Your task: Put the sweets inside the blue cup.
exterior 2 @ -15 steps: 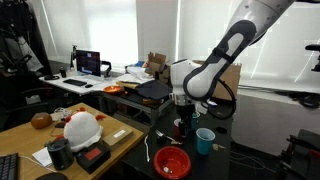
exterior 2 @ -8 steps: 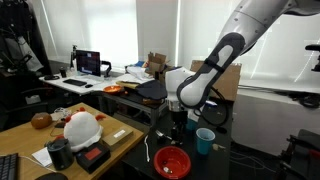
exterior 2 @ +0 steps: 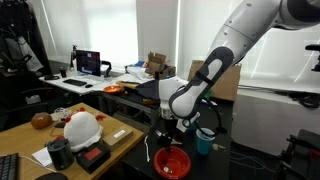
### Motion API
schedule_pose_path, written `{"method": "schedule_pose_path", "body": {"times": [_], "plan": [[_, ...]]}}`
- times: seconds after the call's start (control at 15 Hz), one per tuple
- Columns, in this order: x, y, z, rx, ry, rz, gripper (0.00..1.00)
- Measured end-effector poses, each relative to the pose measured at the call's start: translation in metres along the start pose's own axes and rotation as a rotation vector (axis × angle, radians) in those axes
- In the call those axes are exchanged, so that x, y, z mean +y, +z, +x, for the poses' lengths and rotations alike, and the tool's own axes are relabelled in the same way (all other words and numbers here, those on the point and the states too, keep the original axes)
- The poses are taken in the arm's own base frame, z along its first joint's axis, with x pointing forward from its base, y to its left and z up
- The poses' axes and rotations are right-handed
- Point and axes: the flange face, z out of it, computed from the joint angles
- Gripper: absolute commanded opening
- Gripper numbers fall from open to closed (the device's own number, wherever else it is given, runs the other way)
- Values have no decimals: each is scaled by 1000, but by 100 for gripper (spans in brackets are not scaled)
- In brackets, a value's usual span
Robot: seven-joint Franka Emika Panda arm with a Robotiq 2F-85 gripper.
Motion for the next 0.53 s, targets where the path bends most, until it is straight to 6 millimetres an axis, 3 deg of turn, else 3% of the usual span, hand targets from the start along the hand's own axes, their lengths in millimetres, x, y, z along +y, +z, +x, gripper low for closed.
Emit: {"method": "schedule_pose_path", "body": {"times": [0.53], "plan": [[-14,28,15,-8,208,40,100]]}}
